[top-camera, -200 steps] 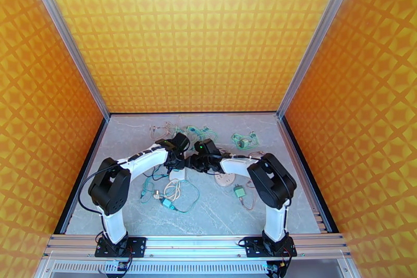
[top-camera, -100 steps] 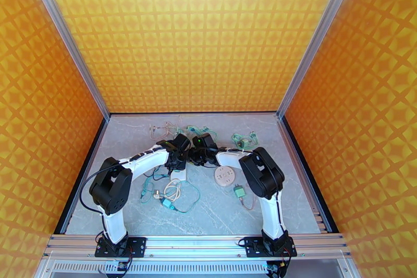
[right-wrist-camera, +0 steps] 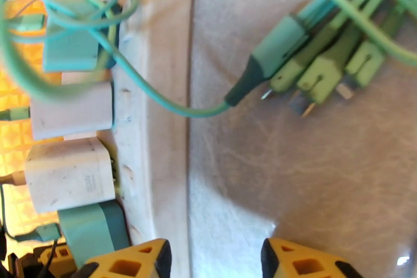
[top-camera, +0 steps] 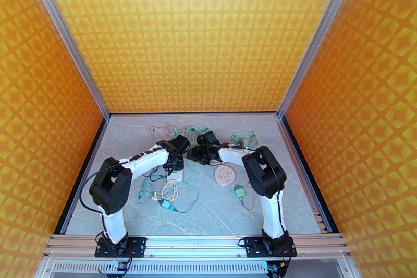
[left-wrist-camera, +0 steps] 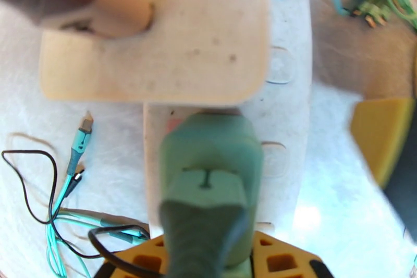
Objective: Pull the plug off the socket
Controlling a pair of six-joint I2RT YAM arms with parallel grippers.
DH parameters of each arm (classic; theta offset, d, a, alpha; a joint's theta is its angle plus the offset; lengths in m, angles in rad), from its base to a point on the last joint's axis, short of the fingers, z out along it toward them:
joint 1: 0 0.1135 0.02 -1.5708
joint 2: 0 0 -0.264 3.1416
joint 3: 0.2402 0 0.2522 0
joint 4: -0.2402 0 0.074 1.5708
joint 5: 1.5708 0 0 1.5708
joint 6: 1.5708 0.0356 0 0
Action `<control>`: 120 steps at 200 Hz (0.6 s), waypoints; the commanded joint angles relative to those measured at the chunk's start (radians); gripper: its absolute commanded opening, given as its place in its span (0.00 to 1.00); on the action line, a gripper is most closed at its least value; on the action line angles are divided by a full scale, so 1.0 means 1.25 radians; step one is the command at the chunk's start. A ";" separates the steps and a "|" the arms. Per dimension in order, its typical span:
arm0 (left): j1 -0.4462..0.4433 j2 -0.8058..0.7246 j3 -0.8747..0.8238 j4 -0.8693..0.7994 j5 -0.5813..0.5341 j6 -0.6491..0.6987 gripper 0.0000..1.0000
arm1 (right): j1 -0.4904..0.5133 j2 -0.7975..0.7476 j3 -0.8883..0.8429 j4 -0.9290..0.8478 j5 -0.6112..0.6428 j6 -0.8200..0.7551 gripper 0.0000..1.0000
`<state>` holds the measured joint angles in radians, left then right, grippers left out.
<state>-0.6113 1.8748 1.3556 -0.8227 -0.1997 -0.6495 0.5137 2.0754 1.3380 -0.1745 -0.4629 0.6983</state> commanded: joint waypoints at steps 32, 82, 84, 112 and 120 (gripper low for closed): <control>-0.002 0.020 0.033 -0.034 0.023 0.040 0.48 | 0.004 -0.041 0.027 0.021 -0.071 -0.015 0.48; 0.001 0.007 0.044 -0.024 0.034 0.064 0.40 | 0.032 0.011 0.030 0.067 -0.123 0.020 0.40; 0.001 0.007 0.043 -0.025 0.034 0.064 0.40 | 0.033 0.014 0.031 0.069 -0.126 0.021 0.40; 0.004 0.010 0.026 -0.018 0.036 0.065 0.36 | 0.050 0.044 0.054 0.073 -0.132 0.032 0.40; 0.005 0.011 0.022 -0.019 0.037 0.067 0.33 | 0.053 0.058 0.066 0.066 -0.135 0.032 0.40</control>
<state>-0.6094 1.8858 1.3876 -0.8482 -0.1825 -0.5854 0.5636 2.0956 1.3762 -0.1093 -0.5884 0.7189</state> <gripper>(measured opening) 0.362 0.397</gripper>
